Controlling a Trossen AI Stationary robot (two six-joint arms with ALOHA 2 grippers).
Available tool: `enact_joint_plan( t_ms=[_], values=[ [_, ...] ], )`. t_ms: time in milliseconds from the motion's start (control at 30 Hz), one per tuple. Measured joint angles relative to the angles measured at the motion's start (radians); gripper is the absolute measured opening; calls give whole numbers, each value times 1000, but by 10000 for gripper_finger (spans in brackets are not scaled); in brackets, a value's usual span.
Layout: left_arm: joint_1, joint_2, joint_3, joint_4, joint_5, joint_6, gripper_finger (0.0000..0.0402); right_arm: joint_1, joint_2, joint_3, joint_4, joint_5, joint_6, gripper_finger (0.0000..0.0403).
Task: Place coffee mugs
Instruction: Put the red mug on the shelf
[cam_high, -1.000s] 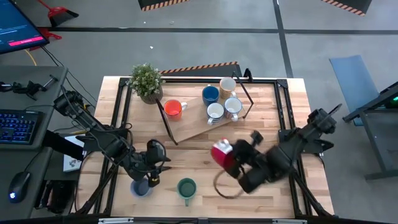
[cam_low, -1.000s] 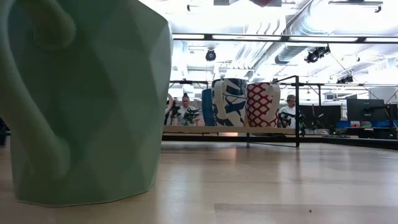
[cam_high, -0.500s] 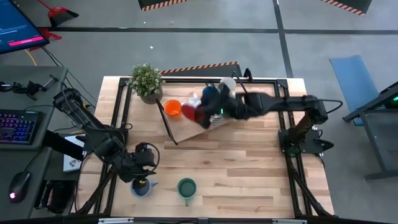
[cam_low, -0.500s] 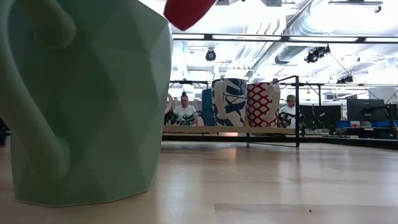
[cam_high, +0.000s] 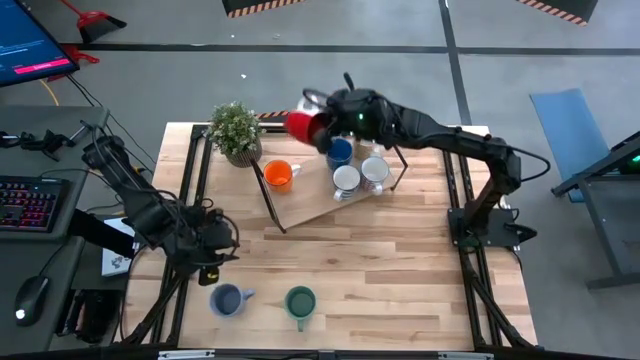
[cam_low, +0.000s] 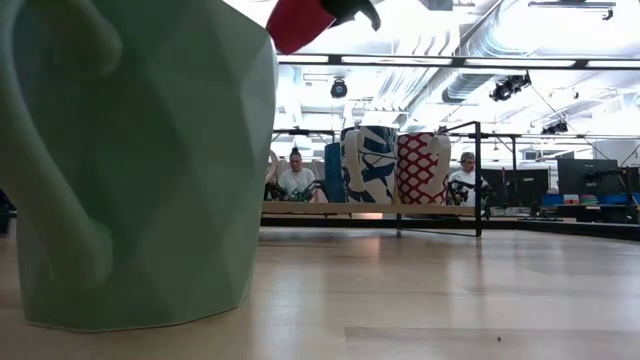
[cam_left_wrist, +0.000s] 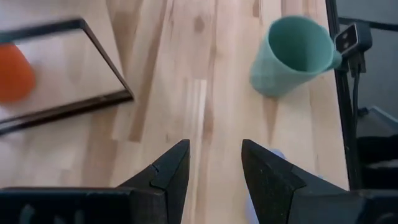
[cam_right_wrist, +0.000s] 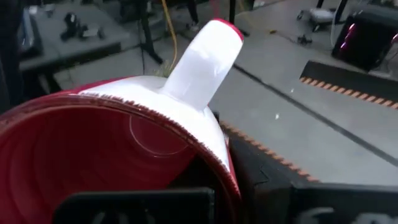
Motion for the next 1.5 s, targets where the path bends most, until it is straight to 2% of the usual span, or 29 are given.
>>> enact_joint_plan(
  t_ms=[133,333,367,467,633,833,1500],
  values=[
    [2,-25,0,-1,-26,32,133,-34,70,148,-48,-11,-52,0],
    [1,-41,0,-8,-29,66,133,-70,280,516,-477,-51,-58,0],
    [2,-41,0,-9,-30,70,133,-75,299,525,-500,-61,-58,0],
    [1,-41,0,-12,-30,75,133,-89,283,420,-479,-165,-35,0],
    [1,-41,0,-14,-33,82,133,-87,281,351,-515,-175,-3,0],
    [1,-40,0,-14,-38,82,133,-60,289,346,-571,-178,27,0],
    [1,-40,0,-9,-38,82,133,100,448,345,-672,-177,66,0]
  ],
)
